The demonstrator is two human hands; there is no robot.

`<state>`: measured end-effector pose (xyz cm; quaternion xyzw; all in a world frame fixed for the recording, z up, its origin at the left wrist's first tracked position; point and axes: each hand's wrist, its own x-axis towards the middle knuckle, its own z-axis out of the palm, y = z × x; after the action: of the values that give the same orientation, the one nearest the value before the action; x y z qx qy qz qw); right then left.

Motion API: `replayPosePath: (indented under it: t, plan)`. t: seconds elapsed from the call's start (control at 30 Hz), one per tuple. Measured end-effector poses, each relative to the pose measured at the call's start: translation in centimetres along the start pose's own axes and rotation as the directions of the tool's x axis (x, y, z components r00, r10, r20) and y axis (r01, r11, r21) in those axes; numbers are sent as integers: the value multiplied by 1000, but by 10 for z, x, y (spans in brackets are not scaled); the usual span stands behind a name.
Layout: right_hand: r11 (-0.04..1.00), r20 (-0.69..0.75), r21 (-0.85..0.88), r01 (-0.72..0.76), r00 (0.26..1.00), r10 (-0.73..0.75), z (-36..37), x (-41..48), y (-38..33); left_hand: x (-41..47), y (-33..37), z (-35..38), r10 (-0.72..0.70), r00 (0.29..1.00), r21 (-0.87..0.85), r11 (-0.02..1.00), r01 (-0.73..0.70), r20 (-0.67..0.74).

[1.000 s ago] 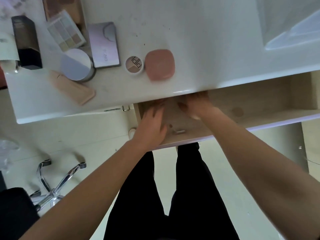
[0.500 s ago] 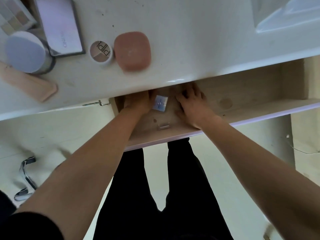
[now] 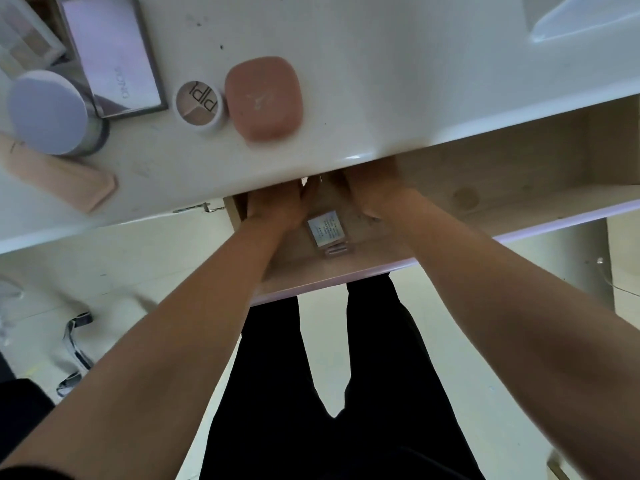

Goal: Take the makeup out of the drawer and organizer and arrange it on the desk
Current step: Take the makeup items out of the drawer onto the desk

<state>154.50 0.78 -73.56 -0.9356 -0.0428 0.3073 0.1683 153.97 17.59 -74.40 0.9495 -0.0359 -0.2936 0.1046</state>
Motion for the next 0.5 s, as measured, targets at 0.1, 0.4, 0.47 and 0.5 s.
replayPosePath:
  t: [0.1, 0.4, 0.47, 0.5]
  plan:
    - [974, 14, -215, 71, 997, -69, 16, -25, 12, -4, 8, 9, 36, 999, 27, 999, -36, 6]
    - [989, 173, -91, -118, 976, 133, 2, -43, 20, -30, -11, 9, -182, 978, -235, 951, 201, 101]
    - [981, 197, -151, -118, 969, 147, -3, -37, 15, -32, -11, 4, -146, 984, -224, 960, 167, 105]
    - [972, 207, -204, -118, 965, 161, -6, -34, 12, -33, -10, 1, -136, 986, -198, 968, 154, 101]
